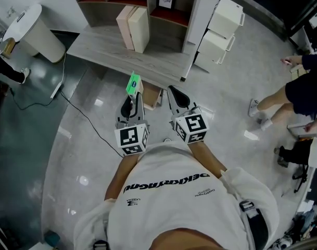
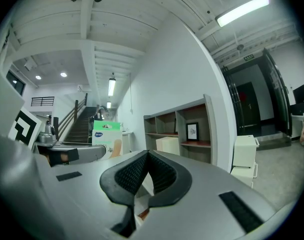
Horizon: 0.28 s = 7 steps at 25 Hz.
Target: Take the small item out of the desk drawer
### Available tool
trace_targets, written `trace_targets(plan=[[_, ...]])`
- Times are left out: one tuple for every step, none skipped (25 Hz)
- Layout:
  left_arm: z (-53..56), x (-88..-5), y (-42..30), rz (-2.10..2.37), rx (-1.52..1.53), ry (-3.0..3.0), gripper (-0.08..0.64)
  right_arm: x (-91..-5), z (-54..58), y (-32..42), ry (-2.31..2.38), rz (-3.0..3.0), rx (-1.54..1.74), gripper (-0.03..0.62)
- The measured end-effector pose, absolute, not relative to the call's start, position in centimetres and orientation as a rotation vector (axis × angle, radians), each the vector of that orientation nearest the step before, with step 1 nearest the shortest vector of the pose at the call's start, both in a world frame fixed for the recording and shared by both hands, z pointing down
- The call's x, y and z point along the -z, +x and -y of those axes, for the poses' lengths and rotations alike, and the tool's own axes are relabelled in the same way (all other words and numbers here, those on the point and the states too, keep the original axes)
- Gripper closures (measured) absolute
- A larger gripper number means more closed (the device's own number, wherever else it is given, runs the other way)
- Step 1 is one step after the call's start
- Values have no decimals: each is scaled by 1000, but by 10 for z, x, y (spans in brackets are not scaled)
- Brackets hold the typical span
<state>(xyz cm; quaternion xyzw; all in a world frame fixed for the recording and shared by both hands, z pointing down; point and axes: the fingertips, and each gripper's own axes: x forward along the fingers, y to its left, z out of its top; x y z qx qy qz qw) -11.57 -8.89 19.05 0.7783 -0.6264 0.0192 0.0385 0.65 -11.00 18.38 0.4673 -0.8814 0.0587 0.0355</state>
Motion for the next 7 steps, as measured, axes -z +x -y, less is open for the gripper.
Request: trace_targets(plan=[[90, -191, -116, 1923, -60, 2387, 460, -184, 111, 7, 1436, 2709, -181, 560], [90, -191, -116, 1926, -61, 2386, 460, -185, 112, 7, 1434, 2710, -181, 561], [91, -191, -116, 1928, -61, 2386, 460, -185, 113, 7, 1433, 2712, -180, 561], [93, -192, -116, 1929, -62, 2386, 460, -185, 114, 7, 1432, 2714, -180, 561], [94, -192, -115, 1929, -62, 2386, 460, -185, 115, 7, 1431, 2715, -179, 561], [95, -192, -115, 1929, -63, 2386, 460, -185, 116, 8, 1432, 2716, -179, 561], [96, -193, -115, 1929, -64, 2386, 460, -185, 117, 8, 1432, 2717, -180, 561]])
